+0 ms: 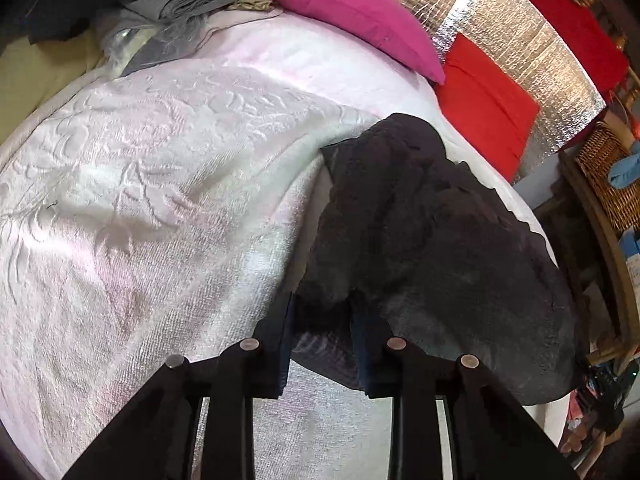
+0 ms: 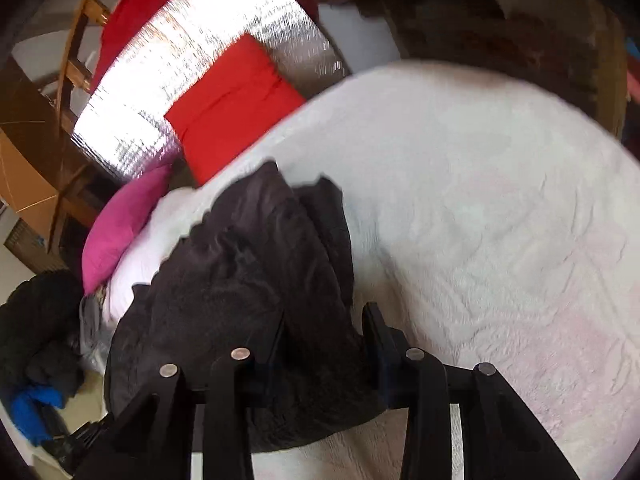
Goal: Fold large clothes
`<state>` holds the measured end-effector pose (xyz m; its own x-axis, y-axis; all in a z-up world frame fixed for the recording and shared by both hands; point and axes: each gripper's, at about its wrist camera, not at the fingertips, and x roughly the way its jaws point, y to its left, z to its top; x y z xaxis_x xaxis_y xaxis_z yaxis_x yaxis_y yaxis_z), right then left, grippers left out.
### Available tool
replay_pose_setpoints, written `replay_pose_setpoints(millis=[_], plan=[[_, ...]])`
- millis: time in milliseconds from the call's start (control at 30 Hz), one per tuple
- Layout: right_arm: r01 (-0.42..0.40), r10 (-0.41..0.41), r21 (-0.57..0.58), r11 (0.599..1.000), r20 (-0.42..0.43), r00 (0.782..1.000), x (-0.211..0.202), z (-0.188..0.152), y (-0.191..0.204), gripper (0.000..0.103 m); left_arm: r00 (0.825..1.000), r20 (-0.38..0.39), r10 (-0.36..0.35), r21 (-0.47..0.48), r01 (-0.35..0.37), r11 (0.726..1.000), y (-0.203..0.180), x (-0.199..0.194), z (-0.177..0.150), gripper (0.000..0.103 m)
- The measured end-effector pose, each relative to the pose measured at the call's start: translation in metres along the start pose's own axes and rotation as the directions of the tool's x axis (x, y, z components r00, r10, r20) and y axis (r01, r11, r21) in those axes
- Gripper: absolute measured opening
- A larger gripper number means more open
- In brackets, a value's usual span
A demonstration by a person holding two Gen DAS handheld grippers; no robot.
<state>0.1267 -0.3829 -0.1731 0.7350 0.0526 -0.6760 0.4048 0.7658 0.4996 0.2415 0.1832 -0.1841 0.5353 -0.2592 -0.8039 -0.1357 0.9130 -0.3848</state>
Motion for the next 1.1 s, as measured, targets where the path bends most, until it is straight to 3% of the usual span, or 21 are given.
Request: replay_pose_setpoints(millis=[67,133,167,233,267,333,433,600,733,867,967,1100], plan=[[0.013,-0.013,0.003,1.000,0.014,1.000,-0.002,0.000,0.001,0.039,1.000,-0.004,0.022,0.011,-0.022,1.000,-0.001,0.000,-0.002,0.030],[0.020,-0.019,0.028,0.999,-0.036,0.999,0.005,-0.002,-0.005,0.041,0.999,0.000,0.043,0.027,-0.043,0.999,-0.005,-0.003,-0.004,0.036],[0.016,-0.013,0.049,0.999,-0.057,0.998,0.006,-0.003,-0.009,0.049,0.998,-0.004,0.056,0.034,-0.056,0.998,-0.006,-0.005,-0.006,0.041],[-0.015,0.019,0.090,0.996,-0.048,0.999,-0.005,-0.003,-0.013,0.058,0.998,-0.019,0.063,0.015,-0.062,0.998,-0.005,-0.010,-0.011,0.072],[-0.050,0.052,0.103,0.993,-0.022,0.998,-0.015,-0.004,-0.014,0.060,0.999,-0.027,0.041,-0.008,-0.041,0.999,-0.003,-0.012,-0.014,0.075],[-0.080,0.078,0.106,0.991,0.024,0.997,-0.031,-0.005,-0.016,0.074,0.999,-0.050,-0.009,-0.048,0.006,0.999,-0.001,-0.017,-0.021,0.075],[-0.113,0.104,0.117,0.987,0.080,0.991,-0.056,-0.014,-0.015,0.077,0.995,-0.073,-0.063,-0.070,0.058,0.996,-0.007,-0.021,-0.032,0.076],[-0.251,0.246,0.188,0.950,0.051,0.968,-0.068,-0.037,-0.009,0.085,0.987,-0.082,-0.138,-0.116,0.128,0.985,-0.017,-0.020,-0.042,0.078],[-0.323,0.341,0.244,0.914,-0.035,0.939,-0.050,-0.059,0.004,0.085,0.974,-0.093,-0.205,-0.196,0.184,0.963,-0.020,-0.008,-0.044,0.081],[-0.315,0.362,0.305,0.899,-0.112,0.925,-0.016,-0.074,0.013,0.085,0.969,-0.103,-0.226,-0.260,0.193,0.946,-0.020,0.006,-0.042,0.081],[-0.306,0.375,0.368,0.878,-0.130,0.918,0.002,-0.080,0.012,0.085,0.968,-0.066,-0.242,-0.310,0.211,0.927,-0.017,0.012,-0.040,0.081],[-0.267,0.349,0.432,0.861,-0.121,0.929,0.020,-0.082,0.007,0.085,0.968,-0.008,-0.252,-0.343,0.234,0.910,-0.016,0.016,-0.035,0.081]])
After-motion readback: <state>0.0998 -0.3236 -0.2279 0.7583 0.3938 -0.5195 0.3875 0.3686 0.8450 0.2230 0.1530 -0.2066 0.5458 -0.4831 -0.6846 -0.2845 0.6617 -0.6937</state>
